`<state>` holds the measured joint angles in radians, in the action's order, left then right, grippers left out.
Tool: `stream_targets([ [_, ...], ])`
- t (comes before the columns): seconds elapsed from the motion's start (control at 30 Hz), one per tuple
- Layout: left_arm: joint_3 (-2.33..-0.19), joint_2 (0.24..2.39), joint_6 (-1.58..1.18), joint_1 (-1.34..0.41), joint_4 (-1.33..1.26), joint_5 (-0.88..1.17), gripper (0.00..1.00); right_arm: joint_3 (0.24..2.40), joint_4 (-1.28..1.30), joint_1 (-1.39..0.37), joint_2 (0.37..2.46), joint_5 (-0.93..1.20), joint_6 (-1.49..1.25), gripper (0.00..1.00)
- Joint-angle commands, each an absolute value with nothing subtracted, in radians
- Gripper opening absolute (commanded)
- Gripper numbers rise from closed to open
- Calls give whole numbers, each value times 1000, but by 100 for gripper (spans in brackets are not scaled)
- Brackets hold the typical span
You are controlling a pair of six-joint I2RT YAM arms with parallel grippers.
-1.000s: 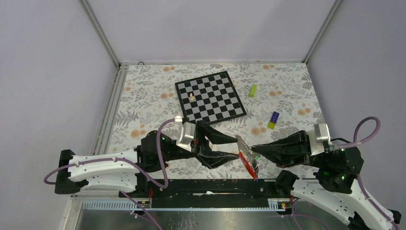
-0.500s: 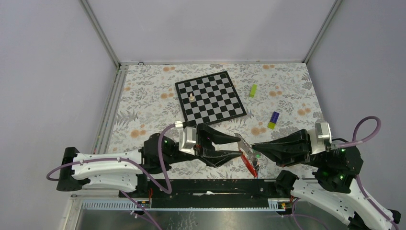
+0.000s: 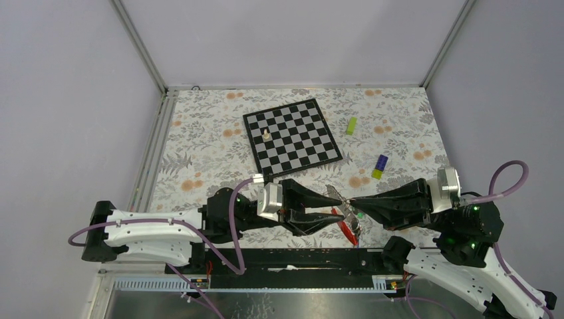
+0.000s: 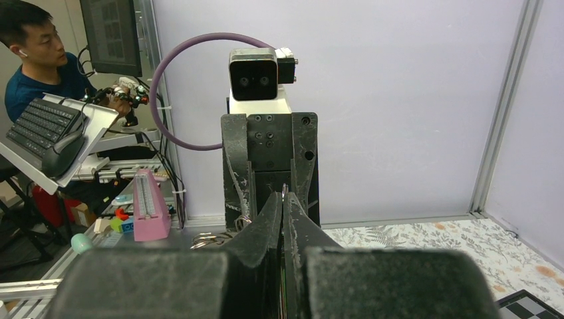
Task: Remove the keys from the keyring
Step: Remove the key from the keyring.
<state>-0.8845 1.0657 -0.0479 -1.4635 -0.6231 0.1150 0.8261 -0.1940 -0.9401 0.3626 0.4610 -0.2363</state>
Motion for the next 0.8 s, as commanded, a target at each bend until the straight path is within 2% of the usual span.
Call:
stream_targets([
  [0.0,-940,1072,-31,-1471,-672,89,36,830,-273,-940,368,442,-250,0],
  [0.37,-951,1080,-30,-1472,-646,107,31,825,-278,-940,368,451,-258,0],
  [0.57,-936,1050,-48,-1473,-602,154,39,826,-269,-940,358,437,-248,0],
  [0.77,-906,1007,-51,-1473,-587,135,39,825,-265,-940,356,434,-248,0],
])
